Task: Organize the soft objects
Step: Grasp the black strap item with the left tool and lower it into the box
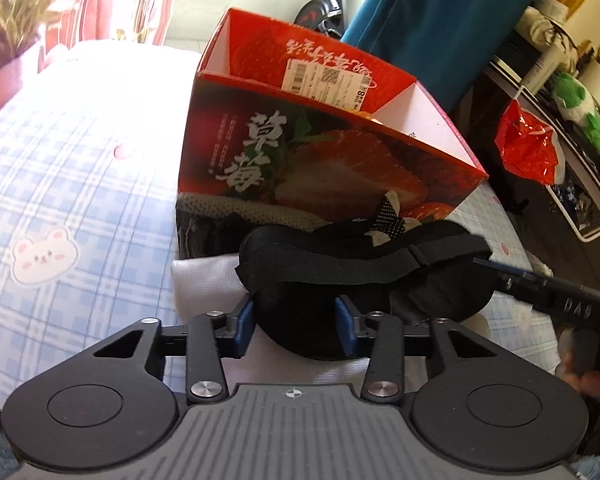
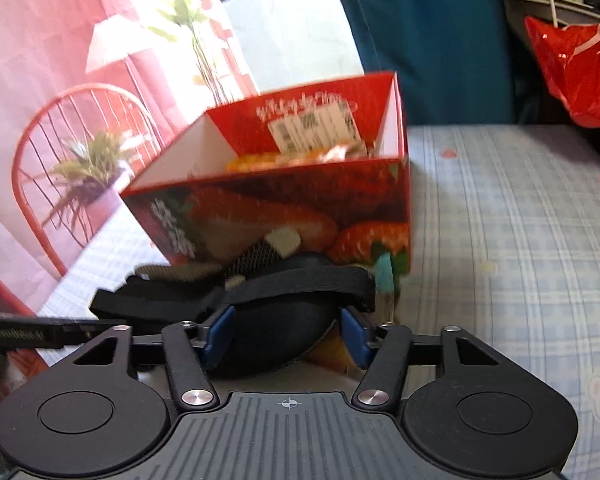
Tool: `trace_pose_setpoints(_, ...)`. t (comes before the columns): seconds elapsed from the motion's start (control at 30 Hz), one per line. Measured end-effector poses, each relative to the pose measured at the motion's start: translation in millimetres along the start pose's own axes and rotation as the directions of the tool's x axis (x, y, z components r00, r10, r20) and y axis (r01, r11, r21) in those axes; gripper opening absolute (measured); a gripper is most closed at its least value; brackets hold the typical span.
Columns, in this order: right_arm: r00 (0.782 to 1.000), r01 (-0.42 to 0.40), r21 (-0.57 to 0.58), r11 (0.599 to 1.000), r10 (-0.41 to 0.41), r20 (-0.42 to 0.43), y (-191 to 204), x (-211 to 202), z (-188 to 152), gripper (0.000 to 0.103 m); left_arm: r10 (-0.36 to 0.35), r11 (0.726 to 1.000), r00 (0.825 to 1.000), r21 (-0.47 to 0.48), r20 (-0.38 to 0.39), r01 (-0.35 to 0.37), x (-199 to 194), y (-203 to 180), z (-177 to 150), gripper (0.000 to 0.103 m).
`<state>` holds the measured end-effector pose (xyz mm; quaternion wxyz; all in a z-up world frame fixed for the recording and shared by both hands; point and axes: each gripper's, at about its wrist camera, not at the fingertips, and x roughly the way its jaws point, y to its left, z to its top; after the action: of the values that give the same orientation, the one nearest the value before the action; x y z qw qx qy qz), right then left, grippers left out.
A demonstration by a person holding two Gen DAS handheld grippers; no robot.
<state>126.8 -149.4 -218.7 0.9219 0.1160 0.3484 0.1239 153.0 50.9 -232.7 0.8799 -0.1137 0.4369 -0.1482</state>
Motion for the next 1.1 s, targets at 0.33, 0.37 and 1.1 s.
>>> trace_pose_setpoints(0.33,0.998,-0.057,-0.017,0.998,0.058,0.032,4.0,-5.4,6.6,0.012,0.005,0.999,0.998,0.037,0.065,-0.007,-10.7,-5.7,2.4,0.017)
trace_pose_setpoints(0.37,0.997,-0.066,-0.023,0.998,0.067,0.032,4.8,-5.9,7.3,0.01,0.003,0.999,0.998,0.032,0.069,-0.005,-11.5,-5.1,3.1,0.016)
trace_pose_setpoints(1.1,0.961,-0.109,-0.21,0.972,0.157,0.226,34.6,-19.9,113.1,0.008,-0.02,0.988,0.943,0.152,0.332,-0.032,-50.4,-31.1,109.1,0.01)
